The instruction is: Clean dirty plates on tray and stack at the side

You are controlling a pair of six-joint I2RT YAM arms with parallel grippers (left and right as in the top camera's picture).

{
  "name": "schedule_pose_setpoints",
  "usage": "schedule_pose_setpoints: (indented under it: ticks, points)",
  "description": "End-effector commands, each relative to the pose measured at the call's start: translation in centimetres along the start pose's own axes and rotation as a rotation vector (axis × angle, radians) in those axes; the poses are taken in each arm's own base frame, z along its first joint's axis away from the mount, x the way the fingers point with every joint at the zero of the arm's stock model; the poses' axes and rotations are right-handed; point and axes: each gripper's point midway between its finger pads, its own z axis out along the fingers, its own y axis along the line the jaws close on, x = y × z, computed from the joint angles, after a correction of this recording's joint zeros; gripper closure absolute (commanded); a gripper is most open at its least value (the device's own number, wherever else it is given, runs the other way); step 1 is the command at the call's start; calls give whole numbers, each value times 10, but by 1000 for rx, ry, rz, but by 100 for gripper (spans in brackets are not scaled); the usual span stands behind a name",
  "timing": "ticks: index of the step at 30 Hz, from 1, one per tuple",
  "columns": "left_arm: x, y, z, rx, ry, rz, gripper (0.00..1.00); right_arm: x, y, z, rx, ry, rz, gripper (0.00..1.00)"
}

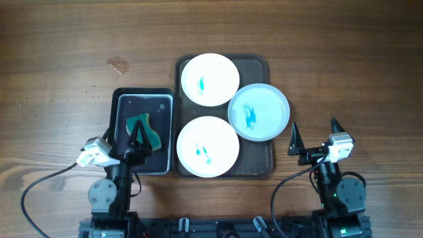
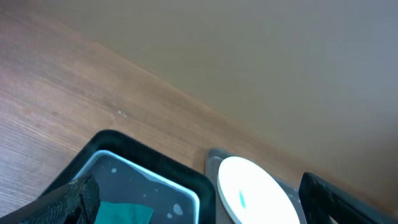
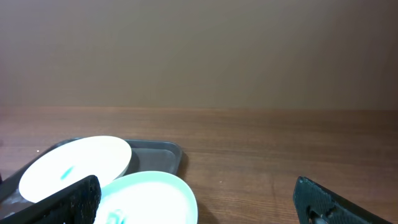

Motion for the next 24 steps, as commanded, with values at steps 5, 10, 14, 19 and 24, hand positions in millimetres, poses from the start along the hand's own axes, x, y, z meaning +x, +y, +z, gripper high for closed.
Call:
schedule_pose_setpoints:
  ticks: [5,10,14,19,24]
  points:
    - [2,-18,-1,98,20,12,0,-1,-4,0,22,-6,-12,0]
    - [2,-25,-1,134,25,13,0,-2,-1,0,7,-9,-10,0]
    - [0,-37,-4,195,33,15,0,-8,18,-1,-104,-28,-12,0]
    - [-37,-59,-15,188,37,22,0,-40,46,-14,-269,-52,54,0]
    - [-66,-77,-17,78,233,117,0,-92,49,-29,-277,-7,90,0]
